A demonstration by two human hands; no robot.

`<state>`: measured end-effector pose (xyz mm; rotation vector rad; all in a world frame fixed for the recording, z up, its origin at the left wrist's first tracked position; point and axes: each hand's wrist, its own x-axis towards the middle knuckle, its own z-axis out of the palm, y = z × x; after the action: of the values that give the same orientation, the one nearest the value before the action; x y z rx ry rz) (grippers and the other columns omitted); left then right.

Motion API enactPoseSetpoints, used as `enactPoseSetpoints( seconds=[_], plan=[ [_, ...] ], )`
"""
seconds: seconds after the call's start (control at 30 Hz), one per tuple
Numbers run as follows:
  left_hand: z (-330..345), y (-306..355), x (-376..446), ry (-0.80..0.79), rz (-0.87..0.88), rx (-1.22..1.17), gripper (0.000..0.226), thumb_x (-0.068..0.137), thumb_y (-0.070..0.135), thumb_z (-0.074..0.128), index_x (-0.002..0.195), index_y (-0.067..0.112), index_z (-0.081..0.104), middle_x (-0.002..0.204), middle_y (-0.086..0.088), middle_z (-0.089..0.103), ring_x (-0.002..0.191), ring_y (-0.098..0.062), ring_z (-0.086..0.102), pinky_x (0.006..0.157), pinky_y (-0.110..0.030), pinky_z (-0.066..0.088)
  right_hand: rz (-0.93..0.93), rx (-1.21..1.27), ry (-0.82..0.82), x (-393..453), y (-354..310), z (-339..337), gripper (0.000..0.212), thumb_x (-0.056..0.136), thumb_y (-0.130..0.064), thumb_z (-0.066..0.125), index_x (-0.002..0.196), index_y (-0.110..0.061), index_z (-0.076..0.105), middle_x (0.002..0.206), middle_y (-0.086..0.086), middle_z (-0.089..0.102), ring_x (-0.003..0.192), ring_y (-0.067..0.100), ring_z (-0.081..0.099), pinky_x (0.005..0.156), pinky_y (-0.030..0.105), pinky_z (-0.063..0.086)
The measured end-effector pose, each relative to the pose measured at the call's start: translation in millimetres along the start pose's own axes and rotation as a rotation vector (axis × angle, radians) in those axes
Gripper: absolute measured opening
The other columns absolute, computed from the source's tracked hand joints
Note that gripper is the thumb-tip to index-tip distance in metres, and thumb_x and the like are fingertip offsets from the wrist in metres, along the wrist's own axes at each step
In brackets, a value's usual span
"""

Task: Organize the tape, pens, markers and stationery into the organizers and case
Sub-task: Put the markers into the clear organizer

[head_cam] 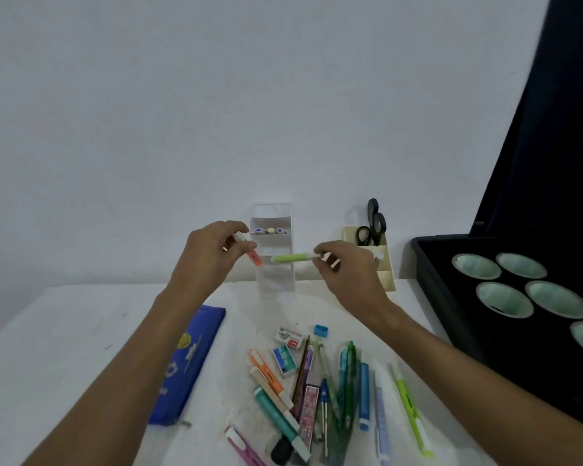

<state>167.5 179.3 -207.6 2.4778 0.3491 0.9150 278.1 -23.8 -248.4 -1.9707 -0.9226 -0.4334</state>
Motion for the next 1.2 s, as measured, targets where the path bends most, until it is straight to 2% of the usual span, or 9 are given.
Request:
enactPoseSetpoints(
  seconds=[0.1,0.23,0.37,0.47,0.53,0.7,0.83,1.03,1.2],
  plan=[
    [3,1,1,0.035,0.032,0.04,0.012,0.087,0.021,0.068,0.095,0.012,0.068,0.08,-0.002,0.065,0.07,-0.022,0.059,0.068,-0.033,0.049,-0.081,-0.034,-0.016,8,-2,11,0.015,0.086,-0.007,0.067,0.1,-0.008,0.072,0.093,0.004,0.072,0.078,0.015,0.06,0.076,0.031,0.053],
    [20,-3,2,0.02,0.112,0.111,0.007,0.091,0.018,0.063,0.091,0.013,0.068,0.075,0.003,0.058,0.064,-0.009,0.048,0.06,-0.021,0.037,-0.185,-0.127,-0.074,10,-3,24,0.019,0.089,-0.003,0.061,0.106,-0.003,0.07,0.101,0.009,0.071,0.095,0.025,0.059,0.083,0.028,0.045],
    [39,-30,4,-0.002,0.179,0.28,0.014,0.087,0.016,0.068,0.097,0.007,0.067,0.079,-0.01,0.061,0.061,-0.028,0.059,0.052,-0.034,0.049,-0.256,-0.198,-0.147,19,-4,54,0.02,0.09,-0.002,0.058,0.108,-0.002,0.068,0.103,0.012,0.069,0.095,0.028,0.057,0.078,0.034,0.049],
    [51,-34,5,-0.022,0.216,0.406,0.014,0.086,0.021,0.07,0.093,0.008,0.066,0.074,-0.008,0.057,0.049,-0.021,0.049,0.043,-0.028,0.041,-0.226,-0.224,-0.202,27,-4,66,0.019,0.093,-0.004,0.055,0.108,-0.004,0.067,0.107,0.012,0.069,0.095,0.027,0.056,0.078,0.035,0.05],
    [56,-30,8,-0.043,0.206,0.408,0.014,0.089,0.022,0.067,0.094,0.009,0.066,0.076,-0.008,0.057,0.053,-0.018,0.045,0.047,-0.026,0.036,-0.199,-0.225,-0.198,31,-2,72,0.017,0.093,-0.005,0.054,0.105,-0.006,0.067,0.107,0.011,0.069,0.093,0.026,0.055,0.076,0.034,0.05],
    [63,-32,17,-0.14,0.033,0.278,0.014,0.094,0.018,0.056,0.1,0.009,0.066,0.088,-0.009,0.058,0.075,-0.024,0.058,0.064,-0.032,0.048,-0.105,-0.18,-0.187,39,-5,87,0.016,0.092,-0.007,0.055,0.1,-0.009,0.07,0.102,0.01,0.071,0.09,0.026,0.057,0.071,0.026,0.042],
    [69,-37,17,-0.166,-0.023,0.281,0.014,0.092,0.01,0.052,0.095,0.006,0.065,0.082,-0.006,0.054,0.073,-0.024,0.056,0.062,-0.033,0.045,-0.038,-0.108,-0.193,44,-8,95,0.018,0.09,-0.008,0.058,0.101,-0.009,0.072,0.1,0.009,0.073,0.091,0.026,0.064,0.077,0.023,0.043],
    [66,-36,0,-0.163,-0.071,0.26,0.037,0.092,0.015,0.057,0.128,0.011,0.057,0.107,-0.009,0.063,0.092,-0.026,0.062,0.079,-0.036,0.054,0.022,0.008,-0.277,31,-8,88,0.033,0.088,-0.005,0.061,0.12,-0.011,0.066,0.111,0.01,0.071,0.095,0.027,0.066,0.088,0.028,0.05],
    [54,-35,-31,-0.189,-0.107,0.215,0.036,0.09,0.014,0.058,0.125,0.012,0.058,0.107,-0.008,0.061,0.093,-0.025,0.06,0.079,-0.034,0.05,-0.026,-0.006,-0.369,5,-7,71,0.03,0.088,-0.009,0.063,0.118,-0.008,0.067,0.11,0.007,0.071,0.085,0.021,0.066,0.082,0.016,0.042]
  ],
)
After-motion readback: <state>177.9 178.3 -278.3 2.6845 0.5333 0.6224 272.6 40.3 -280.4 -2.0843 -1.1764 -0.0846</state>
